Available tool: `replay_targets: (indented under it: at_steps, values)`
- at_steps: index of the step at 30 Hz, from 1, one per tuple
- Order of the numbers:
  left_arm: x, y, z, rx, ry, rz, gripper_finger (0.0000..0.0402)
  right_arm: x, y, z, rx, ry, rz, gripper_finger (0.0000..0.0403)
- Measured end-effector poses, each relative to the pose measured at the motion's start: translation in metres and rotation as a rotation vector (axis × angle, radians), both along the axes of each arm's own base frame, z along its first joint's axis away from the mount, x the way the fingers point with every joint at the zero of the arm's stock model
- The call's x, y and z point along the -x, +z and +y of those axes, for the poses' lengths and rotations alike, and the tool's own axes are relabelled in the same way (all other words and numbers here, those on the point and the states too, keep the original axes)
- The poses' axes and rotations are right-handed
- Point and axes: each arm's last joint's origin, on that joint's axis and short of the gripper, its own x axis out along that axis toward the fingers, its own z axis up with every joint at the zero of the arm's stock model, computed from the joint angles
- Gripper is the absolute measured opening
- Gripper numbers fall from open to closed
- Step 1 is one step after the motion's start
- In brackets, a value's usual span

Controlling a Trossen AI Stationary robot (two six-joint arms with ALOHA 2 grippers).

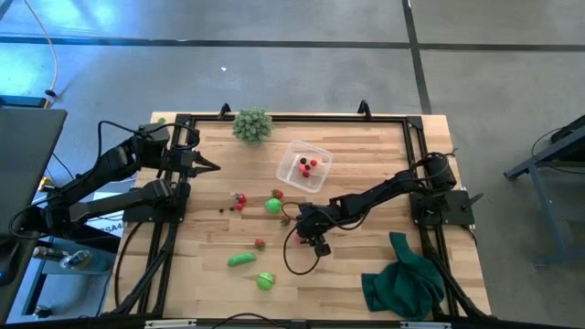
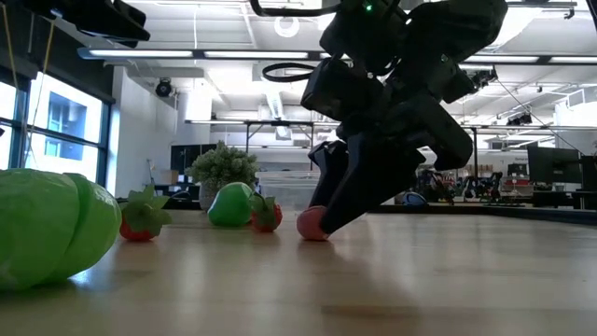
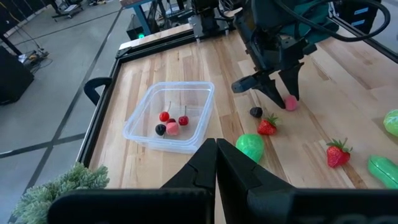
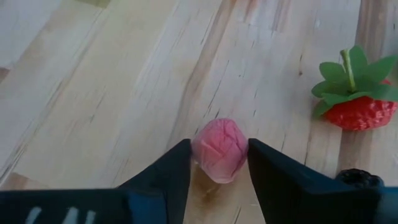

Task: Pick and placing Produce into tupperware
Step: Put the peach into the transparent container

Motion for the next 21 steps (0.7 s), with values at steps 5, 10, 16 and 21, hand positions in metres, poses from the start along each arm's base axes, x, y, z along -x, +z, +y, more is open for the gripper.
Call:
replay_targets:
  at_steps: [5, 10, 16, 21]
  values:
    - [-0.0001, 0.0000, 0.0000, 0.000, 0.000, 0.000, 0.0003, 0.0000, 0.0000, 0.0000, -0.002, 0.000, 0.001, 0.0135]
    - [0.0000, -0.0001, 0.0000, 0.000, 0.000, 0.000, 0.0003, -0.0002, 0.0002, 0.0001, -0.004, 0.001, -0.003, 0.0133]
    - [0.0000, 0.0000, 0.0000, 0.000, 0.000, 0.000, 0.0003, -0.0010, 0.0009, 0.0003, -0.005, 0.001, -0.013, 0.0133]
    - [0.0000, 0.0000, 0.0000, 0.000, 0.000, 0.000, 0.0003, -0.0012, 0.0009, -0.0002, 0.008, -0.012, -0.016, 0.0133]
